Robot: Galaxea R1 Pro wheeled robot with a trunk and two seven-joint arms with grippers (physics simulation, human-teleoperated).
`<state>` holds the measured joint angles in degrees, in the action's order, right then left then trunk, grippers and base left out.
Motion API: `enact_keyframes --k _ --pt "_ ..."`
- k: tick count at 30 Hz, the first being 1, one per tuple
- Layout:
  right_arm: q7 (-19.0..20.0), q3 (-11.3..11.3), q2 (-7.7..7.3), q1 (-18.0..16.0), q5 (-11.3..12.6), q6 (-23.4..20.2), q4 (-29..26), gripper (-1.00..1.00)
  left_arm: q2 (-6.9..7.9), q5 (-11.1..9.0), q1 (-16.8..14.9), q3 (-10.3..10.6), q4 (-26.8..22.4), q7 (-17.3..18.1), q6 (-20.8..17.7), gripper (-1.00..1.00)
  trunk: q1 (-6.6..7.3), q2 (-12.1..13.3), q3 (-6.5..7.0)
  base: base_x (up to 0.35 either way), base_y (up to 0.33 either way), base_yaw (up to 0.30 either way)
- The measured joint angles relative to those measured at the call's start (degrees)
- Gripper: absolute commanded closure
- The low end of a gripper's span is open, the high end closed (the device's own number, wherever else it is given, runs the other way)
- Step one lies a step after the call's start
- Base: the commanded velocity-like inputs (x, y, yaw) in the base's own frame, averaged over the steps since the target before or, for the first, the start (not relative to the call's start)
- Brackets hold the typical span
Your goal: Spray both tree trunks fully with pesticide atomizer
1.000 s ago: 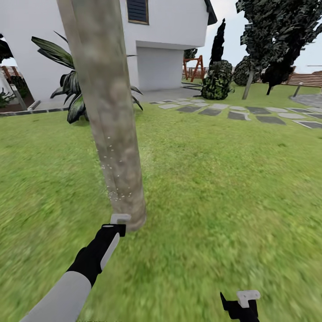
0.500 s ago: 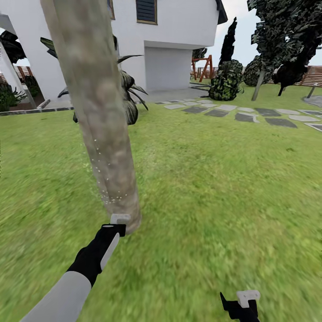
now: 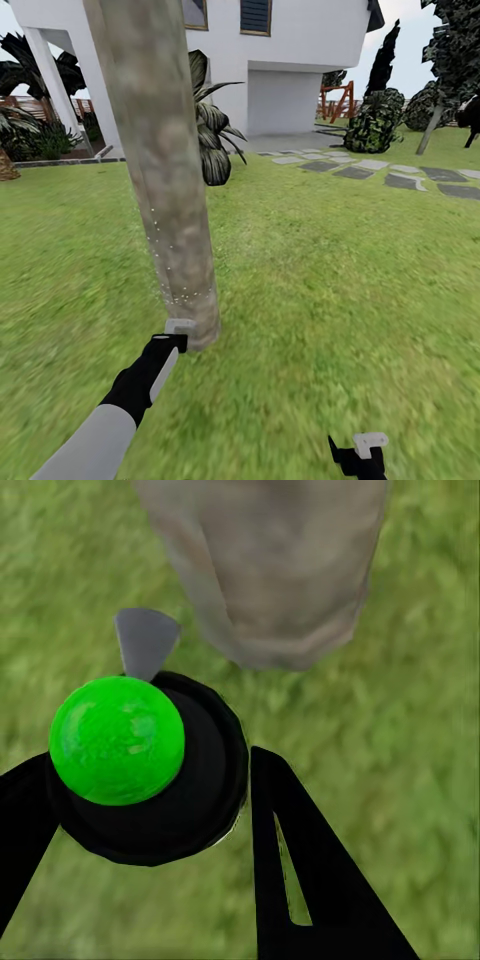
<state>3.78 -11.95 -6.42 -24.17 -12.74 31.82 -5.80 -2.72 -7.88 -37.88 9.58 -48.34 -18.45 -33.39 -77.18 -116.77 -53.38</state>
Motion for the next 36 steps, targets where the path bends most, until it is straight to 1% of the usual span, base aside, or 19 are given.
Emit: enact_keyframes --k 3,5,8,11,13,15,17,19,20,22,23,24,25,26,28,30,32,34,36 --pt "0.0 0.0 0.0 0.0 0.0 0.0 0.0 -1.0 -0.01 0.2 0.0 0.1 -0.1 -0.7 0.0 1.0 0.0 0.0 0.0 0.022 -0.015 0.277" --pt "0.0 0.0 0.0 0.0 0.0 0.0 0.0 -1.0 0.18 0.0 0.3 0.1 0.0 -2.4 0.0 1.0 0.0 0.0 0.0 0.002 -0.001 0.277" --pt "0.0 0.0 0.0 0.0 0.0 0.0 0.0 -1.0 0.28 0.0 0.6 0.3 -0.8 -2.6 0.1 1.0 0.0 0.0 0.0 0.0 0.0 0.215" --pt "-0.1 0.0 0.0 0.0 0.0 0.0 0.0 -1.0 0.04 -0.6 -0.2 0.2 -1.0 -2.0 0.1 1.0 0.0 0.0 0.0 0.0 0.0 0.021" --pt "-0.1 0.0 0.0 0.0 0.0 0.0 0.0 -1.0 -1.44 -0.9 -0.5 0.5 -1.2 -1.9 0.0 1.0 0.0 0.0 0.0 0.0 0.0 0.002" --pt "-0.1 0.0 0.0 0.0 0.0 0.0 0.0 -1.0 -3.37 -0.8 -1.1 0.6 -2.4 -1.8 -0.1 1.0 0.0 0.0 0.01 0.0 0.0 0.0" --pt "-0.1 0.0 0.0 0.0 0.0 0.0 0.0 -1.0 -3.77 -0.5 -1.9 0.6 -4.0 -1.8 -0.4 1.0 0.0 0.0 0.01 0.0 0.0 0.0" --pt "-0.1 0.0 0.0 0.0 0.0 0.0 0.0 -1.0 -3.61 -0.5 -2.3 0.5 -5.6 -1.7 -0.6 1.0 0.0 0.0 0.0 0.0 0.0 0.0" --pt "-0.1 0.0 0.0 0.0 0.0 0.0 0.0 -1.0 -3.18 -0.3 -2.4 0.3 -7.1 -1.7 -0.8 1.0 0.0 0.0 0.01 0.0 0.0 0.0" --pt "-0.1 0.0 0.0 0.0 0.0 0.0 0.0 -1.0 -1.78 -0.1 -2.4 -0.2 -9.4 -1.8 -1.2 1.0 0.0 0.0 0.0 0.0 0.0 0.0" --pt "-0.1 0.0 0.0 0.0 0.0 0.0 0.0 -1.0 -0.94 -0.2 -2.4 -0.4 -10.0 -1.8 -1.3 1.0 0.0 0.0 0.0 0.0 0.0 0.0" --pt "-0.1 0.0 0.0 0.0 0.0 0.0 0.0 -1.0 -0.48 -0.5 -2.4 -0.5 -10.4 -1.8 -1.3 1.0 0.0 0.0 0.0 0.0 0.0 0.0" --pt "-0.1 0.0 0.0 0.0 0.0 0.0 0.0 -1.0 -0.59 -0.7 -2.4 -0.4 -10.6 -1.8 -1.4 1.0 0.0 0.0 0.0 0.0 0.0 0.0" --pt "-0.1 0.0 0.0 0.0 0.0 0.0 0.0 -1.0 -1.43 -1.1 -2.4 -0.1 -10.8 -1.8 -2.1 1.0 0.0 0.0 0.0 0.0 0.0 0.0" --pt "-0.1 0.0 0.0 0.0 0.0 0.0 0.0 -1.0 -3.72 -1.0 -2.5 0.5 -11.5 -1.8 -3.2 1.0 0.0 0.0 0.0 0.0 0.0 0.0" --pt "-0.1 0.0 0.0 0.0 0.0 0.0 0.0 -1.0 -5.07 -0.9 -2.5 1.5 -13.6 -1.8 -4.2 1.0 0.0 0.0 0.0 0.0 0.0 0.0" --pt "-0.1 0.0 0.0 0.0 0.0 0.0 0.0 -1.0 -5.08 -0.7 -2.5 1.9 -15.3 -1.8 -6.2 1.0 0.0 0.0 0.0 0.0 0.0 0.0" --pt "-0.1 0.0 0.0 0.0 0.0 0.0 0.0 -1.0 -4.68 -0.6 -2.4 1.8 -16.7 -1.8 -6.8 1.0 0.0 0.0 0.0 0.0 0.0 0.0" --pt "-0.1 0.0 0.0 0.0 0.0 0.0 0.0 -1.0 -3.78 -0.2 -2.3 0.2 -19.1 -1.8 -7.3 1.0 0.0 0.0 0.0 0.0 0.0 0.0"
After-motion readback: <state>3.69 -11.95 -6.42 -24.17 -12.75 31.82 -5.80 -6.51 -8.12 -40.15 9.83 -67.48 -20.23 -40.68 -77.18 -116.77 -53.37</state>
